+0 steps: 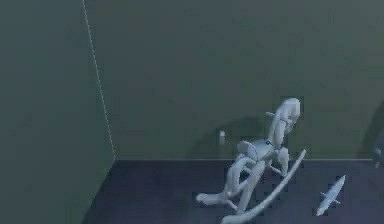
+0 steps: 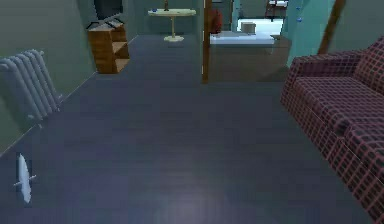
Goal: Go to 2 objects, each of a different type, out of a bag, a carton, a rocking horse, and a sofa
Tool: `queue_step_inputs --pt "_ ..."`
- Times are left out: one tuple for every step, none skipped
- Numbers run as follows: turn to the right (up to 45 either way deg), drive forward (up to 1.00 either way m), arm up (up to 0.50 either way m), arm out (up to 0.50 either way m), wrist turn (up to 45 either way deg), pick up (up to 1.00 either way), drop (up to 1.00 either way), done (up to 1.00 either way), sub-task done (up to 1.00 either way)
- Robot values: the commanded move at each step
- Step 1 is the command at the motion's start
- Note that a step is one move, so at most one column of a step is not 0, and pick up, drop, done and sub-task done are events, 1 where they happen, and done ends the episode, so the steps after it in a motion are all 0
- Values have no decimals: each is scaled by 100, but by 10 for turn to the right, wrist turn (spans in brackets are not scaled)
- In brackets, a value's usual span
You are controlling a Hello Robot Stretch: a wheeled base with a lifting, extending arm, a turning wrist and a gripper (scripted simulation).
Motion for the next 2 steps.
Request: queue_step_inputs --pt "0 30 0 0 0 0 0 0 0" --pt "270 0 0 0 0 0 0 0 0"
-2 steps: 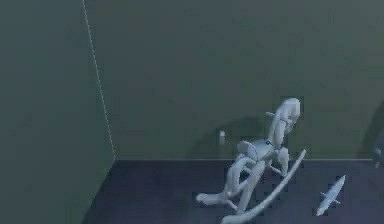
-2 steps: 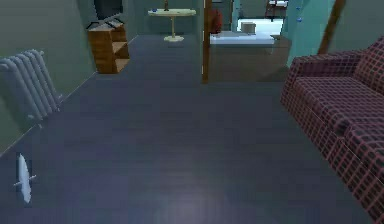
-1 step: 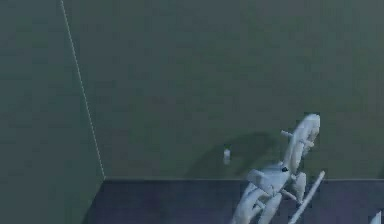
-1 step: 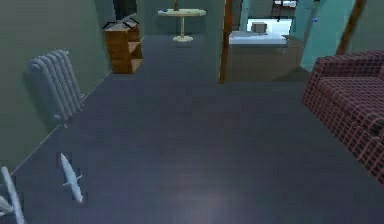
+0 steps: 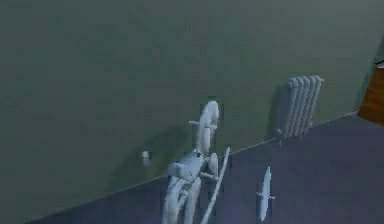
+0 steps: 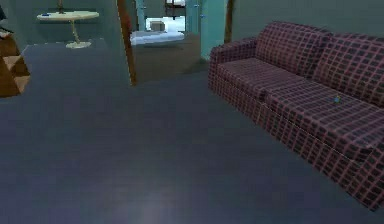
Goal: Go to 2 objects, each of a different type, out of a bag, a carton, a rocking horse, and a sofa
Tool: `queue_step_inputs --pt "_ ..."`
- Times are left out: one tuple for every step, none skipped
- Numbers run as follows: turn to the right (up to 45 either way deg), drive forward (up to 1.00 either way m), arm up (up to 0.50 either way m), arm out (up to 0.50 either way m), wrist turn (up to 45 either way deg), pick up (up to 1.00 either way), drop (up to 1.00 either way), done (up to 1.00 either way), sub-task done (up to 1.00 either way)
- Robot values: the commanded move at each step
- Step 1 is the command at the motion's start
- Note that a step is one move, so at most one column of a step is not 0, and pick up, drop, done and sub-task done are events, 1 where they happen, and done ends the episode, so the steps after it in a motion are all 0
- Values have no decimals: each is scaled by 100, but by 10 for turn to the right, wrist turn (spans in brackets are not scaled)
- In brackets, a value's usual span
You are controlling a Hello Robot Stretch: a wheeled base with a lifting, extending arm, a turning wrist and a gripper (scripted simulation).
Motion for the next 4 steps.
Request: queue_step_inputs --pt "0 0 0 0 0 0 0 0 100" --pt "450 0 0 0 0 0 0 0 0" --pt "450 0 0 0 0 0 0 0 0" --pt "450 0 0 0 0 0 0 0 0"
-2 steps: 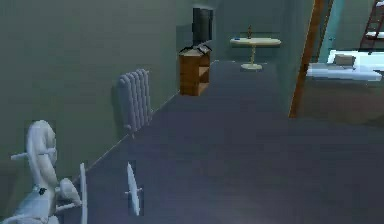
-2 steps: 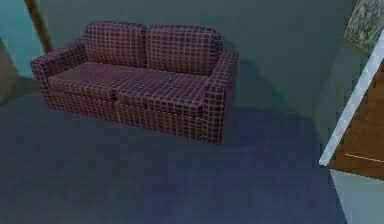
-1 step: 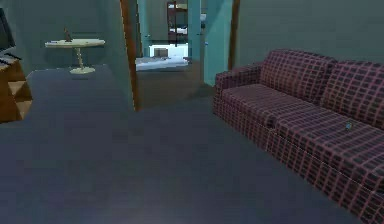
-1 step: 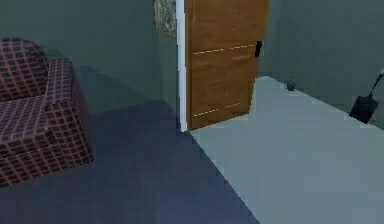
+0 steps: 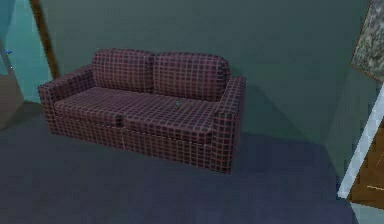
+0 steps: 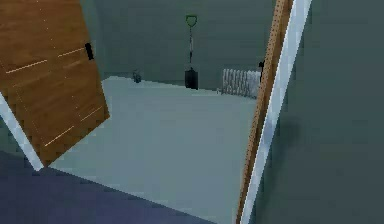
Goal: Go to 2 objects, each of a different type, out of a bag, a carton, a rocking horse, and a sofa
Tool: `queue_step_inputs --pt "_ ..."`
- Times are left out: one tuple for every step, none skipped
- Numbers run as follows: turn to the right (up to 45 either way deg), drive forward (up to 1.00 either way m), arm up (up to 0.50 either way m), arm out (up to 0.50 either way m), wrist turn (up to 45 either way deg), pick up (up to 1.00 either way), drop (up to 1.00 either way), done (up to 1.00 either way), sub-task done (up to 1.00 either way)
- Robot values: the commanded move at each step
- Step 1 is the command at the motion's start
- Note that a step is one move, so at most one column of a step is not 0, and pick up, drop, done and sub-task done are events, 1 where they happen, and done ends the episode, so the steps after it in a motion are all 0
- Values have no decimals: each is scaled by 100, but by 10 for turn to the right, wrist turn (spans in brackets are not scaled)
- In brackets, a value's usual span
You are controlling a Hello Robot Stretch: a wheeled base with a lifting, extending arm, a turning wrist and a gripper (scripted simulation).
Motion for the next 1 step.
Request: queue_step_inputs --pt "180 0 0 0 0 0 0 0 0"
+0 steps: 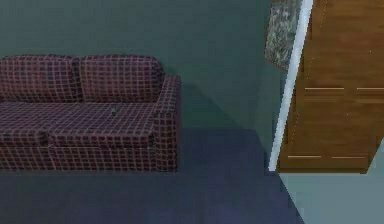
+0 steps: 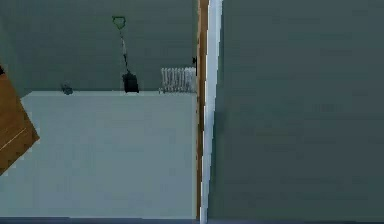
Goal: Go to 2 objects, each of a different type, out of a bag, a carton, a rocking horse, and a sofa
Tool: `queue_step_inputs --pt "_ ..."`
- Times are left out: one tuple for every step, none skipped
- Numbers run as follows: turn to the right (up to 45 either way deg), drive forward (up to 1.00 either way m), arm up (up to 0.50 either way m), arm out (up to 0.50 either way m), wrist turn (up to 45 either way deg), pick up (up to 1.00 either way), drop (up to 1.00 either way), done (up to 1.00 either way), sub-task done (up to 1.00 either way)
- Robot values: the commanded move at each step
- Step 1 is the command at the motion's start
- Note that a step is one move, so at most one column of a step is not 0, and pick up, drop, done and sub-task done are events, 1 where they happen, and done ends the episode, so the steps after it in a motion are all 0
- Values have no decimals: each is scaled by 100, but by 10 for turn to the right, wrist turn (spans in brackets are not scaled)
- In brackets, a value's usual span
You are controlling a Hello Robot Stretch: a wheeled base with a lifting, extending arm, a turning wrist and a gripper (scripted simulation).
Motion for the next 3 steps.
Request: queue_step_inputs --pt "0 90 0 0 0 0 0 0 0" --pt "-450 0 0 0 0 0 0 0 0" --pt "0 0 0 0 0 0 0 100 0"
